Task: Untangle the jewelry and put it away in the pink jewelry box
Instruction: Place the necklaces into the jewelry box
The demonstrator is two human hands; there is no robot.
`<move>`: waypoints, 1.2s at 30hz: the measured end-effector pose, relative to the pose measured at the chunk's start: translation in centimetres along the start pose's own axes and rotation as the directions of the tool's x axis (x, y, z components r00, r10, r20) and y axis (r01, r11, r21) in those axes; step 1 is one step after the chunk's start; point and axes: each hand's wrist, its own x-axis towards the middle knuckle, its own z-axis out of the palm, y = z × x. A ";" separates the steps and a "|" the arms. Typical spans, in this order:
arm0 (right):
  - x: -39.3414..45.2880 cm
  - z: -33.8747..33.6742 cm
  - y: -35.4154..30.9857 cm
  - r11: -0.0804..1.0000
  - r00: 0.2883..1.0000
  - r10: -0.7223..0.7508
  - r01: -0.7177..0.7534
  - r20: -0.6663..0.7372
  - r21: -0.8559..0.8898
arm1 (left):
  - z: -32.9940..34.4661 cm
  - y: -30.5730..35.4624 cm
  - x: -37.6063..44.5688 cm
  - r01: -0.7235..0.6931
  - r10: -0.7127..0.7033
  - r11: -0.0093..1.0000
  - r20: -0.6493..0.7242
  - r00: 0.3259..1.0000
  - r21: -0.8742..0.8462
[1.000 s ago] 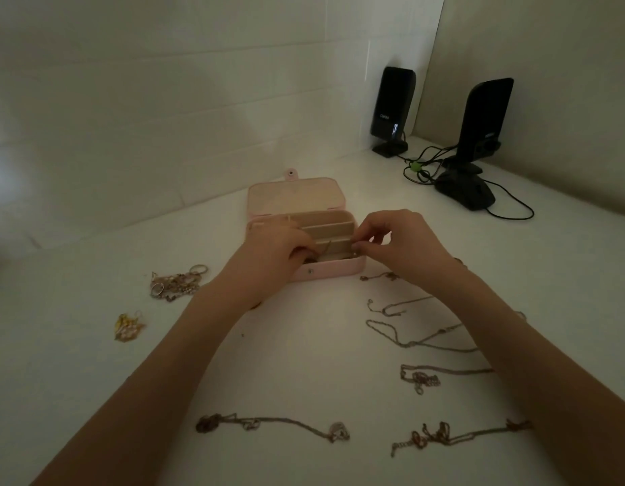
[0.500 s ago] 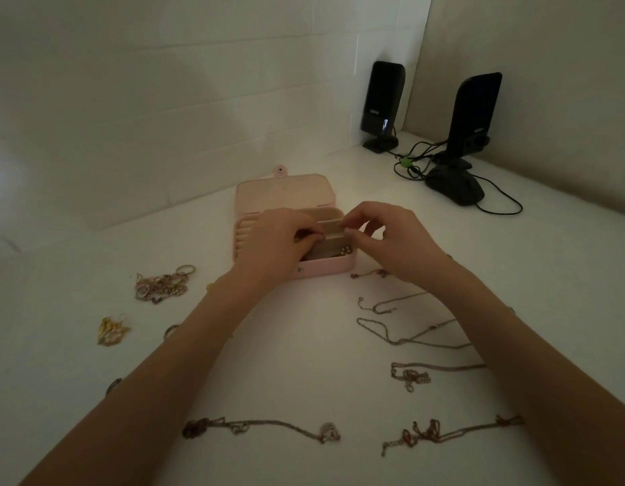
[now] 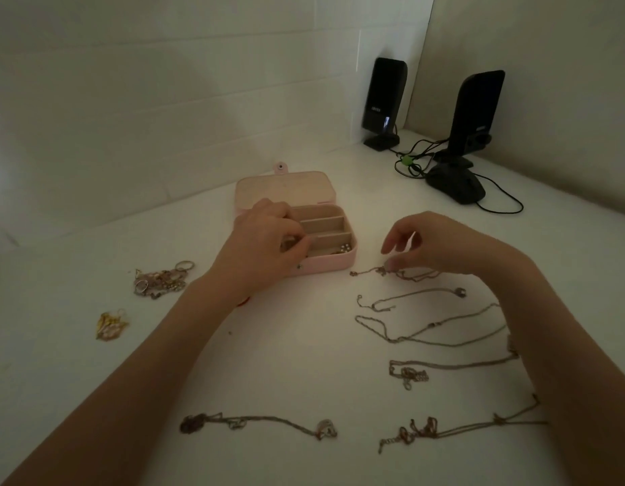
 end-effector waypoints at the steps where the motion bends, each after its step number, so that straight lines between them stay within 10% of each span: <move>1: 0.0 0.3 -0.3 1.000 1.000 0.002 -0.002 0.029 0.002 | 0.0 0.1 0.0 -0.009 0.009 1.000 -0.018 1.000 -0.010; 7: 0.2 1.5 -1.2 0.997 0.996 -0.059 0.062 0.071 -0.051 | -0.1 2.5 -0.4 -0.135 0.132 0.990 -0.075 0.988 -0.039; 14: -0.3 0.7 -0.9 0.994 0.993 -0.099 0.096 0.071 0.048 | 2.6 4.6 -0.2 -0.364 0.332 0.906 0.169 0.928 0.216; 23: -0.8 0.4 -2.3 0.888 0.979 -0.201 0.175 0.017 0.425 | 3.3 5.0 0.4 -0.066 0.085 0.980 0.095 0.992 -0.186; 31: -1.0 -2.8 2.9 0.996 0.977 0.047 -0.030 -0.206 0.087 | 2.0 5.0 -0.1 0.034 -0.037 0.951 -0.002 0.999 -0.306; 36: -1.3 -3.2 4.6 0.952 0.952 0.307 -0.307 -0.008 -0.008 | 2.4 4.7 -0.1 -0.044 0.046 0.982 0.005 0.999 -0.183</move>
